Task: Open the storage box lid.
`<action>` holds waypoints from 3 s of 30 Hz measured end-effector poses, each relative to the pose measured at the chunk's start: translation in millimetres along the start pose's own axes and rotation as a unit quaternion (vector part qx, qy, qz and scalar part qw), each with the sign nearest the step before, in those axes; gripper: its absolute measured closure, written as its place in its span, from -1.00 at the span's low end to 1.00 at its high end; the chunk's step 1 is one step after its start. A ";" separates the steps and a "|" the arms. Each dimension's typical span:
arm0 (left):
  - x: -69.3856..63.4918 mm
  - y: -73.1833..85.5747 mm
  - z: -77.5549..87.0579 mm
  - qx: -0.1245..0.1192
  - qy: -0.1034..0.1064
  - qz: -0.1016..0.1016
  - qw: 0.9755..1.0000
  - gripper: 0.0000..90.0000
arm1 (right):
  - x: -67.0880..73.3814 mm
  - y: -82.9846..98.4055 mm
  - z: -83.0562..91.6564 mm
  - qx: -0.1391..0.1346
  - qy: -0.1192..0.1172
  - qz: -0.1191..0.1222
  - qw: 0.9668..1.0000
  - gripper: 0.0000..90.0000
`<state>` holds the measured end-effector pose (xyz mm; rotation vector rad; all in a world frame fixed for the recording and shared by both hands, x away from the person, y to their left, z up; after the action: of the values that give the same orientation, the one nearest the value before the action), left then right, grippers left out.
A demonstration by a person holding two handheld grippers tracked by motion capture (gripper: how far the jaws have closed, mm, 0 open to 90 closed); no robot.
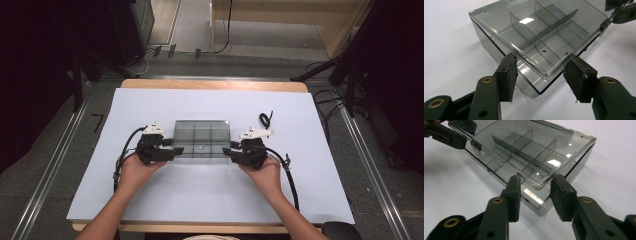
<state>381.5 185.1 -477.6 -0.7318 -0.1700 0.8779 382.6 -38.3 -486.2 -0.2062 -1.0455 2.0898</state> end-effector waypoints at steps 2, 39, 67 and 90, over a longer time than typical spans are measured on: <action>0.2 -0.6 0.1 -0.001 -0.001 0.000 1.000 -0.04 | 0.1 -0.5 0.1 -0.001 0.001 -0.001 1.000 0.33; 10.2 -26.2 11.3 -0.030 -0.015 0.007 0.999 -0.12 | -11.8 -30.0 6.8 -0.007 0.027 0.004 1.000 0.22; 19.2 -58.8 17.1 -0.042 -0.022 0.000 0.999 -0.04 | -22.6 -59.9 9.5 -0.027 0.025 0.002 0.999 0.34; 35.6 -73.2 11.4 -0.045 -0.017 0.020 0.999 0.14 | -34.3 -76.0 7.4 -0.036 0.033 0.003 0.999 0.51</action>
<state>446.4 187.2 -427.2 -0.8061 -0.2259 0.9257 446.2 -39.4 -431.7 -0.3115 -1.0828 2.0388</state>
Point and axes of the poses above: each handheld gripper's, and its own axes: z roughly backward along the jaws, y roughly out of its underside, x roughly to its left, the point moved 8 cm from there along -z, roughly forward along the jaws, and after that the axes turned 5 degrees about x, right-handed, at the moved point
